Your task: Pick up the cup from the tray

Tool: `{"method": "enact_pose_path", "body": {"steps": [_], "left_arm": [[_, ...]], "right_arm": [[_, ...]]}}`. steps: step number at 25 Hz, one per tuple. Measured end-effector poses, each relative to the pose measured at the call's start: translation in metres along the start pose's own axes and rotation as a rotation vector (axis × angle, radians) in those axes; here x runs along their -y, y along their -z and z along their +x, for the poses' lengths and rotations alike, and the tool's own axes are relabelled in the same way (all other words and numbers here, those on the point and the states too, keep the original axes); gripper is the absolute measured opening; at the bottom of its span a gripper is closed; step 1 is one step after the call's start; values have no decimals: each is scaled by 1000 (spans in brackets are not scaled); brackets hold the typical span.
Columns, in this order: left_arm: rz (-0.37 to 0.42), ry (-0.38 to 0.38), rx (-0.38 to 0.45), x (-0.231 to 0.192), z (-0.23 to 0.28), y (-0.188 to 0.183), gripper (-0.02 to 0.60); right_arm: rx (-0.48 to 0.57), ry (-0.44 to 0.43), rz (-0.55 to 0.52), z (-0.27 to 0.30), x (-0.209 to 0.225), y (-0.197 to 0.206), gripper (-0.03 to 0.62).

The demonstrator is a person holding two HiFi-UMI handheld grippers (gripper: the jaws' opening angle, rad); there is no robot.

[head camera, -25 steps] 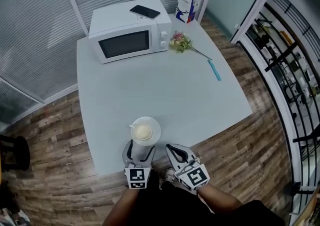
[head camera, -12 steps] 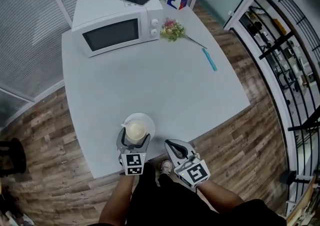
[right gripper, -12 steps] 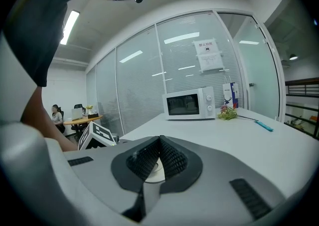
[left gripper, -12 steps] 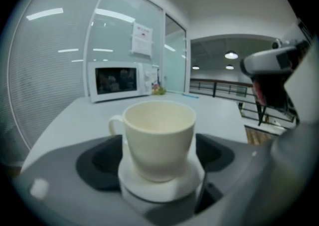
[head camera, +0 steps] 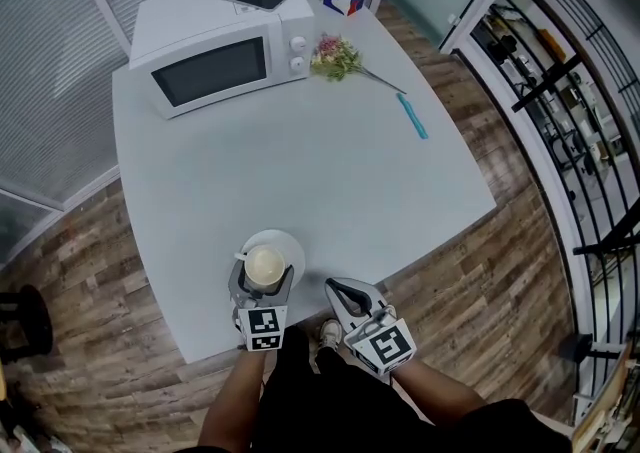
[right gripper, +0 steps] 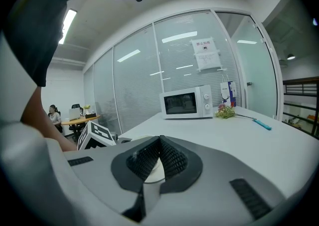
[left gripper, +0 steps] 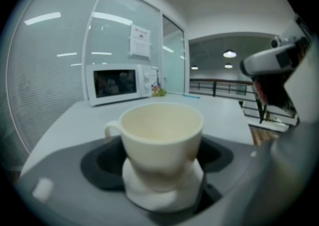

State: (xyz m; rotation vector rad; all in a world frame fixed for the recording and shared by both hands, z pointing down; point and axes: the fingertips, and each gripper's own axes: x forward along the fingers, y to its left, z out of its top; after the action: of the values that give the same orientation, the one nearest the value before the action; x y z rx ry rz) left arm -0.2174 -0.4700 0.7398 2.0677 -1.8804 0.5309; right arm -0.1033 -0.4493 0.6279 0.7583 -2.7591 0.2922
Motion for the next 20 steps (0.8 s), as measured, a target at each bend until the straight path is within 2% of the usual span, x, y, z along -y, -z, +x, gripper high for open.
{"method": "enact_pose_path", "body": {"steps": [3,9,15,20], "left_arm": [[-17,8,5,2,-5,-4,426],[2,17,37,7,-20,-25,426],[-5,15,85,9,-42,-59,426],[14,-5,125,11,-64,-85,426]], "right_arm": [[3,-2,-7,0,1,0,5],[16,-11,-8,5,1,-1,5],[37,-27,-40,8,-3,-22,5],[108,-21,-71,5,-2,-45,5]]}}
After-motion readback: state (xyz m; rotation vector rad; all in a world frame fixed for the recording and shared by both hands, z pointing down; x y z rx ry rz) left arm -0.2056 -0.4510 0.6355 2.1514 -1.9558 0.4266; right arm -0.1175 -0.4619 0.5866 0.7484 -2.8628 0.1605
